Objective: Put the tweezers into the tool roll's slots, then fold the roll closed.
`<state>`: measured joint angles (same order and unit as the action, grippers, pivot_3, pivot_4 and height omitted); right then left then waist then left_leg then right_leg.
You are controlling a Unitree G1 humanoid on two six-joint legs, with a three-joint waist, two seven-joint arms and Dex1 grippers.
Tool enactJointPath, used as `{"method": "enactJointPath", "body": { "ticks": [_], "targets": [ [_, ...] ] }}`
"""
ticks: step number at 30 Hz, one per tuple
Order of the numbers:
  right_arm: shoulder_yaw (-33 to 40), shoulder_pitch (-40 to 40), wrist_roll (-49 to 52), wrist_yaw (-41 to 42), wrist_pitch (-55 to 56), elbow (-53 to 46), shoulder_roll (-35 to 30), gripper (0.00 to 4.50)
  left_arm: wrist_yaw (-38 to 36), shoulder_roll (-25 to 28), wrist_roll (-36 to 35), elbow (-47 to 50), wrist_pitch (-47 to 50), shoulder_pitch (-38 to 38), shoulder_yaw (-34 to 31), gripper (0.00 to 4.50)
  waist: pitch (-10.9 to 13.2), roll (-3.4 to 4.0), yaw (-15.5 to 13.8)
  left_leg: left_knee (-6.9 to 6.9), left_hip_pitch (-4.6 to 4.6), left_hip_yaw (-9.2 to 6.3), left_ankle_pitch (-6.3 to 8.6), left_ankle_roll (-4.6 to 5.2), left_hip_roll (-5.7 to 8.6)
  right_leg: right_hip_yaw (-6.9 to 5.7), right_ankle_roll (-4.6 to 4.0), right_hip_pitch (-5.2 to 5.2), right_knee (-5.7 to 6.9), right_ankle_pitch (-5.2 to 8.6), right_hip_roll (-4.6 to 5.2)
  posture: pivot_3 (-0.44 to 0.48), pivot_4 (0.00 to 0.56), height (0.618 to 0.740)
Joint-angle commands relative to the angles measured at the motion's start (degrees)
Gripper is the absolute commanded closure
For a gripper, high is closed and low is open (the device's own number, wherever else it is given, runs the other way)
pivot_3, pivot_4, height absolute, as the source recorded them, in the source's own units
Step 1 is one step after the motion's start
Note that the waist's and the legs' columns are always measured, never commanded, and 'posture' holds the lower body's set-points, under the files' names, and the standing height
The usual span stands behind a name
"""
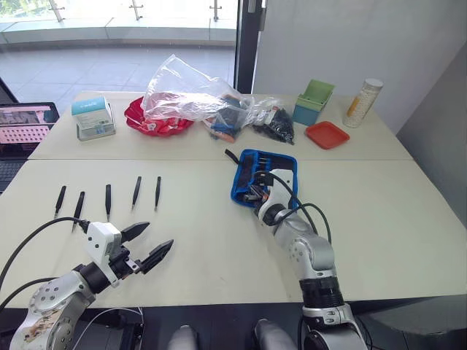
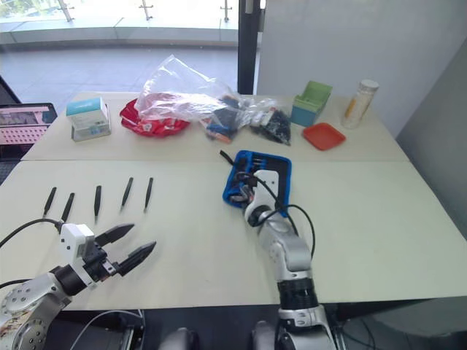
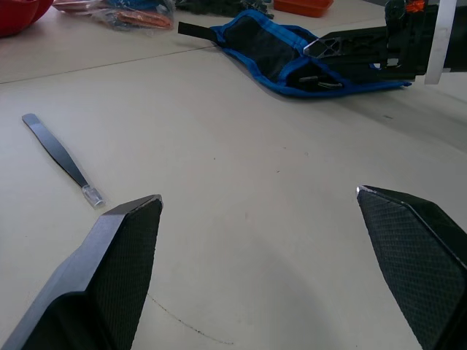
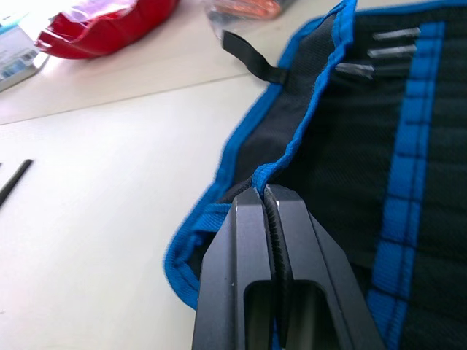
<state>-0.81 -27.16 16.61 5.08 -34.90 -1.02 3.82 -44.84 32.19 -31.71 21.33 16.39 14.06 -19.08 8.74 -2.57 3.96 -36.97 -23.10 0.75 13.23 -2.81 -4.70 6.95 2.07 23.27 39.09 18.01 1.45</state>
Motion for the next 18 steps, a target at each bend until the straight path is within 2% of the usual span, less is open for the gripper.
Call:
{"method": "enactJointPath", "body": {
  "ticks": [1, 10, 18],
  "targets": [
    [-6.10, -1.65, -2.48, 4.77, -2.34, -4.77, -4.36, 4.47, -0.10, -0.09, -0.19, -0.32, -1.32, -0.71, -0.57, 0.00, 0.01, 0.02, 0.00, 0.00, 0.00, 0.00, 0.00, 0.00, 0.01, 0.00, 0.00, 0.00, 0.00, 0.00, 0.01, 0.000, 0.150, 0.717],
    [-18.27, -2.00, -7.79, 17.60, -5.47, -12.10, -19.27, 4.47, -1.82, 1.36, 0.48, -2.06, -0.65, -3.13, 1.20, 0.00, 0.01, 0.01, -0.09, -0.01, -0.05, -0.06, 0.00, 0.00, 0.03, -0.04, 0.00, 0.00, -0.05, 0.00, 0.01, 0.000, 0.150, 0.717],
    [-22.46, 1.45, -5.76, 29.26, -7.92, -23.03, -29.82, 4.47, -7.61, 4.56, 1.79, -7.71, -1.33, -10.75, 5.80, 0.00, 0.01, 0.01, -0.47, -0.05, -0.09, -0.15, 0.00, 0.01, 0.07, -0.09, 0.00, -0.01, -0.08, 0.00, 0.01, 0.000, 0.150, 0.717]
  ]
}}
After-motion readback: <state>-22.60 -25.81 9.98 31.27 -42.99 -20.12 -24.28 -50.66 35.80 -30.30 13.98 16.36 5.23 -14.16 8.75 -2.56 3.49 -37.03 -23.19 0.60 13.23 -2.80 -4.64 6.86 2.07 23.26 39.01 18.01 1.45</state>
